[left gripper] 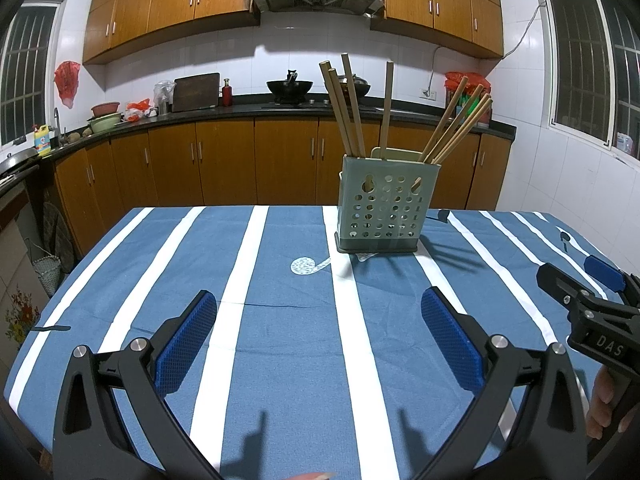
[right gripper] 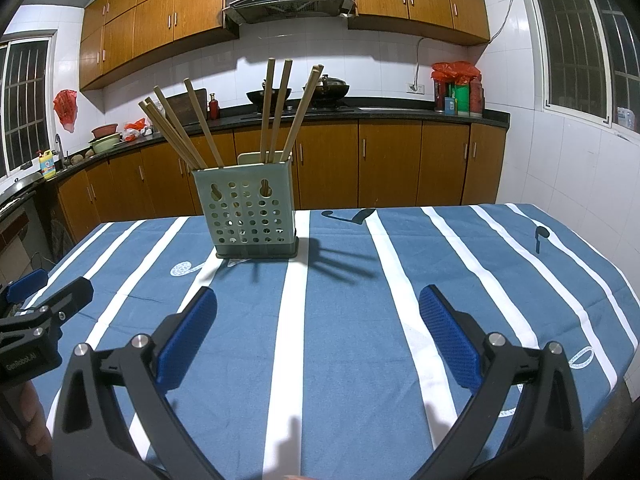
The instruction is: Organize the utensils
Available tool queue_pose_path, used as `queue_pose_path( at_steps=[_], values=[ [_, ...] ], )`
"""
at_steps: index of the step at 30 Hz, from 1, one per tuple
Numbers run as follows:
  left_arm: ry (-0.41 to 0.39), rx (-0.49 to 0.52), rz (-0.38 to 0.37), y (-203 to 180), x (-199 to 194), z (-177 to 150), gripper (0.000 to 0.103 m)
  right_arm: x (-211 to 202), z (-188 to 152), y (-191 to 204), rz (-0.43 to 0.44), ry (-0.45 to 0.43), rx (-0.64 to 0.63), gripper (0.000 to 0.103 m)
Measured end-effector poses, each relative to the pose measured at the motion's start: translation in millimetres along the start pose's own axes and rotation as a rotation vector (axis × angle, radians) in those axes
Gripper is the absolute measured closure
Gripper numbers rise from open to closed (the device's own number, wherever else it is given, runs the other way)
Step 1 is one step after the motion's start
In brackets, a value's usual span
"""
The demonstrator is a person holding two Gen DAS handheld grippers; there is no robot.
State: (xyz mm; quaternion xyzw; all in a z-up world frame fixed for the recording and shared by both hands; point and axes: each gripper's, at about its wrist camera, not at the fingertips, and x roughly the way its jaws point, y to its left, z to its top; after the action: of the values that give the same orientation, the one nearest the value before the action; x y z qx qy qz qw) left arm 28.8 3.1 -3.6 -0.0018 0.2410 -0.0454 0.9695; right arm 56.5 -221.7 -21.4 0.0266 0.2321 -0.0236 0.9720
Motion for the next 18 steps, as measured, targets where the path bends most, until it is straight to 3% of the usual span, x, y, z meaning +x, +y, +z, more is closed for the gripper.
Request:
queue_pose_path(
  at_steps=[18],
  values=[
    [-0.004, 0.002, 0.012, -1.3, 1.2, -3.1, 0.002, -0.1, 0.3, -0.6, 0.0, 0.0, 0.002, 0.004]
  ],
)
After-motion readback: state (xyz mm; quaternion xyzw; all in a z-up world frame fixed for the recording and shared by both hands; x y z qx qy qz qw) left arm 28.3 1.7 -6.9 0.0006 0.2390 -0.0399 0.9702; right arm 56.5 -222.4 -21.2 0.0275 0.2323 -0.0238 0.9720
